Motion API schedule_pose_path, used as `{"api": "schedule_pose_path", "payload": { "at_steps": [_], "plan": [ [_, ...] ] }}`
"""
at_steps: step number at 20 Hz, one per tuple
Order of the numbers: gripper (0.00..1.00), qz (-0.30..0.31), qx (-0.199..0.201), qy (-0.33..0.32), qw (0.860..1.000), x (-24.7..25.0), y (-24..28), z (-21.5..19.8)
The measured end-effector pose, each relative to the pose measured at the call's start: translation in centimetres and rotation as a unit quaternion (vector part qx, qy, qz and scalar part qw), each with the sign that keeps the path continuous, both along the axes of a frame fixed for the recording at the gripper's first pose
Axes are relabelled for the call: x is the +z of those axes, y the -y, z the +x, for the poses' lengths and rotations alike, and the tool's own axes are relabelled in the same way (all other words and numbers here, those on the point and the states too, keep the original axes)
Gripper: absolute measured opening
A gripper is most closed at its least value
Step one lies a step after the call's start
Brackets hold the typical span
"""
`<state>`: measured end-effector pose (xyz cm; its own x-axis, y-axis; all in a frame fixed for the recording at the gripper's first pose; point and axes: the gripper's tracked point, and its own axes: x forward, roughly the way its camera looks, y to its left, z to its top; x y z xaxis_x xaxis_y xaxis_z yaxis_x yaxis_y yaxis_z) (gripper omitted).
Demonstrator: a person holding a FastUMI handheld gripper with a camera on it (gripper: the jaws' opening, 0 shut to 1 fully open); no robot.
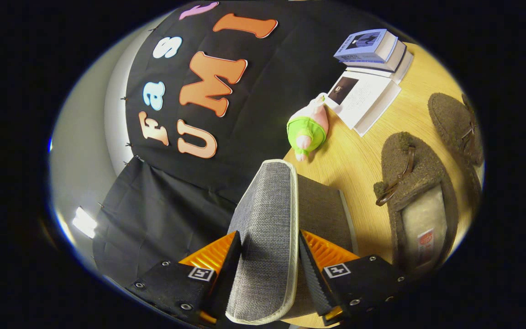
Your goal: Open the storage box then place both shoes into the box .Put the left shoe in first, then the right shoe, with the right side of both shoes facing outward in a uniform manner.
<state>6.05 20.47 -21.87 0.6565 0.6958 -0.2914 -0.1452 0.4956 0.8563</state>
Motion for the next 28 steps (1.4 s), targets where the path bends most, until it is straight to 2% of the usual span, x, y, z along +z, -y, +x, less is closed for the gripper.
{"api": "schedule_pose_path", "payload": {
  "at_steps": [2,4,7,9,12,19,28],
  "plan": [
    [0.66,0.001,-0.008,0.002,1.0,0.2,0.4,0.2],
    [0.56,0.007,-0.027,0.001,1.0,0.6,1.2,0.7],
    [0.16,0.031,-0.048,-0.001,0.998,2.2,1.9,1.1],
    [0.05,0.029,-0.046,0.005,0.999,3.1,1.6,0.8],
    [0.02,0.015,-0.046,0.017,0.999,4.6,1.1,0.6],
    [0.02,0.022,-0.049,0.042,0.998,10.3,-1.4,-0.1],
    [0.03,0.011,-0.016,0.093,0.995,16.9,-9.4,-2.4]
  ]
}}
